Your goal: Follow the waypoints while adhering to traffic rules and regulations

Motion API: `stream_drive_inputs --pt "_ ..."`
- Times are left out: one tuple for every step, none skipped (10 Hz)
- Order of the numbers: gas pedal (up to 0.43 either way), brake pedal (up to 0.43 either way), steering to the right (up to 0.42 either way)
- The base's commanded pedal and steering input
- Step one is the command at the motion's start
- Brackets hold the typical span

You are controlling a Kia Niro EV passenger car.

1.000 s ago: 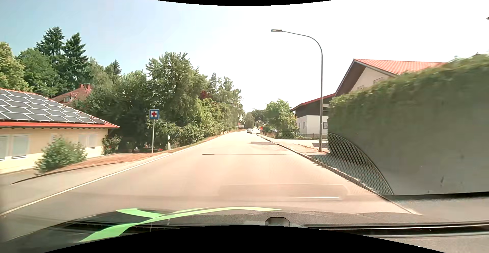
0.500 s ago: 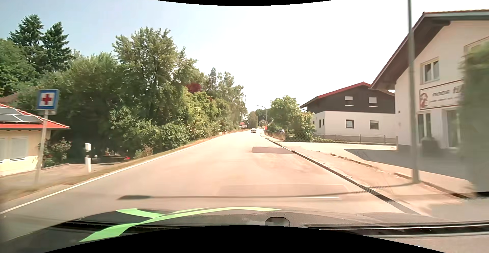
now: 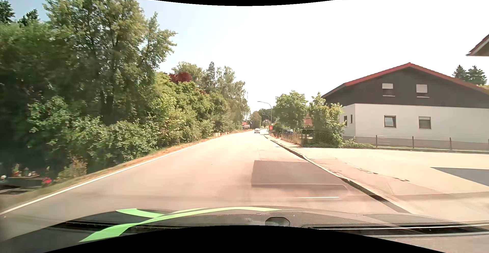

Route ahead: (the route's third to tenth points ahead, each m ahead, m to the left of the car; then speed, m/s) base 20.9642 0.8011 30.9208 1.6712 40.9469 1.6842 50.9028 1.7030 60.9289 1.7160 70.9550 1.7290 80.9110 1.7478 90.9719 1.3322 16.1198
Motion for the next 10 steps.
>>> stream_drive_inputs --pt "0.228 0.000 -0.005" --pt "0.240 0.000 -0.005" --pt "0.240 0.000 -0.005" --pt "0.240 0.000 -0.005" --pt "0.240 0.000 -0.005" --pt "0.240 0.000 -0.004" --pt "0.220 0.000 -0.004" --pt "0.197 0.000 -0.004" --pt "0.197 0.000 -0.004" --pt "0.197 0.000 -0.004"
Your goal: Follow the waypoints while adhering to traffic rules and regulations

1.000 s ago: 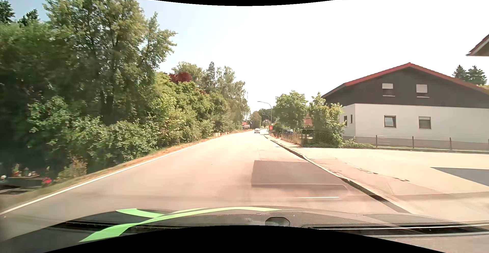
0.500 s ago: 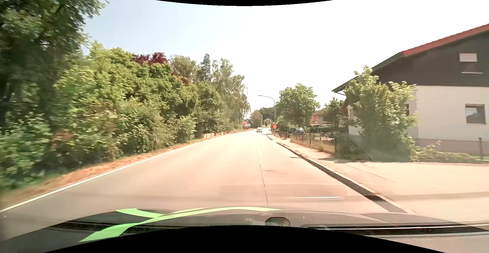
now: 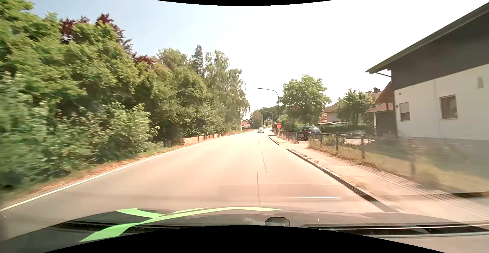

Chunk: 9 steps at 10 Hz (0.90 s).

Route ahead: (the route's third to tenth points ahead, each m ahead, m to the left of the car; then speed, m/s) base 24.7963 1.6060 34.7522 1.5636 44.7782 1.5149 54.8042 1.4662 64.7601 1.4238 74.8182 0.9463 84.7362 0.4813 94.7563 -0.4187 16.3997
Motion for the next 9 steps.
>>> stream_drive_inputs --pt "0.197 0.000 -0.004" --pt "0.197 0.000 -0.004" --pt "0.197 0.000 -0.004" --pt "0.209 0.000 -0.003" --pt "0.220 0.000 -0.003" --pt "0.220 0.000 -0.003" --pt "0.228 0.000 -0.003" --pt "0.240 0.000 -0.003" --pt "0.240 0.000 -0.003"
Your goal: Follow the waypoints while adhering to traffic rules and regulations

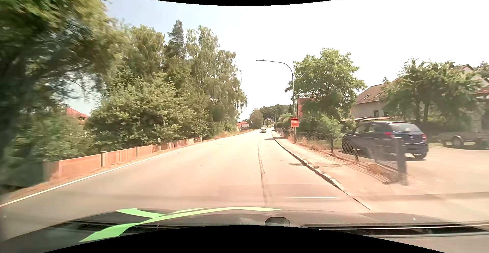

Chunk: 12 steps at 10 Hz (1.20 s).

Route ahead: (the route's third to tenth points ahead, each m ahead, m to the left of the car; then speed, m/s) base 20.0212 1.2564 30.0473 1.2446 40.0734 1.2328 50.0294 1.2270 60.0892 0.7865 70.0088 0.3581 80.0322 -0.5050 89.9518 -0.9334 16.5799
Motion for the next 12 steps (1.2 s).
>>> stream_drive_inputs --pt "0.240 0.000 -0.003" --pt "0.248 0.000 -0.003" --pt "0.248 0.000 -0.003" --pt "0.240 0.000 -0.002" --pt "0.228 0.000 -0.002" --pt "0.220 0.000 -0.003" --pt "0.220 0.000 -0.001" --pt "0.220 0.000 0.003" --pt "0.228 0.000 0.006" --pt "0.228 0.000 0.006" --pt "0.228 0.000 0.004" --pt "0.240 0.000 0.004"
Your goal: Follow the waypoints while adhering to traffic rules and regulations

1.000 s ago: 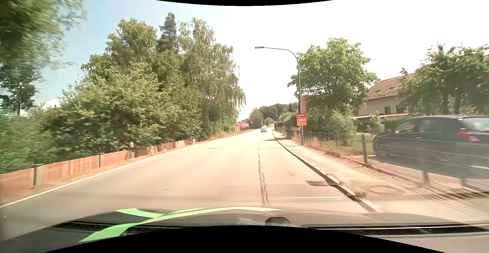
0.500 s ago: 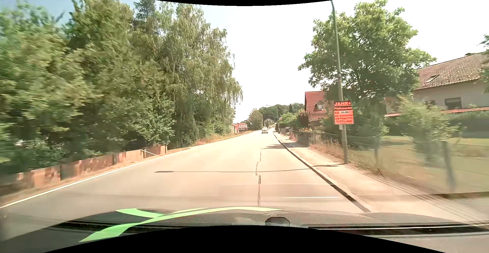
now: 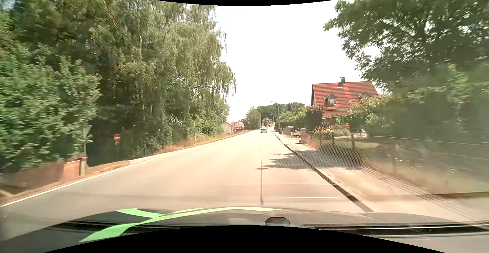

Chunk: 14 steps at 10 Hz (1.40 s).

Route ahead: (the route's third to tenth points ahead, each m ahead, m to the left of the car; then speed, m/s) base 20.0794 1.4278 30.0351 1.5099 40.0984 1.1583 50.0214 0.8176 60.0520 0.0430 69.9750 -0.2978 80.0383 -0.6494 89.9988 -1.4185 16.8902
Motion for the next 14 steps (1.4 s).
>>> stream_drive_inputs --pt "0.240 0.000 0.004" --pt "0.240 0.000 0.004" --pt "0.220 0.000 0.004" --pt "0.220 0.000 0.004" --pt "0.220 0.000 0.004" --pt "0.228 0.000 0.004" --pt "0.228 0.000 0.004" --pt "0.240 0.000 0.004" --pt "0.248 0.000 0.004" --pt "0.248 0.000 0.004" --pt "0.248 0.000 0.005" --pt "0.220 0.000 0.005" --pt "0.209 0.000 0.004" --pt "0.220 0.000 0.004"
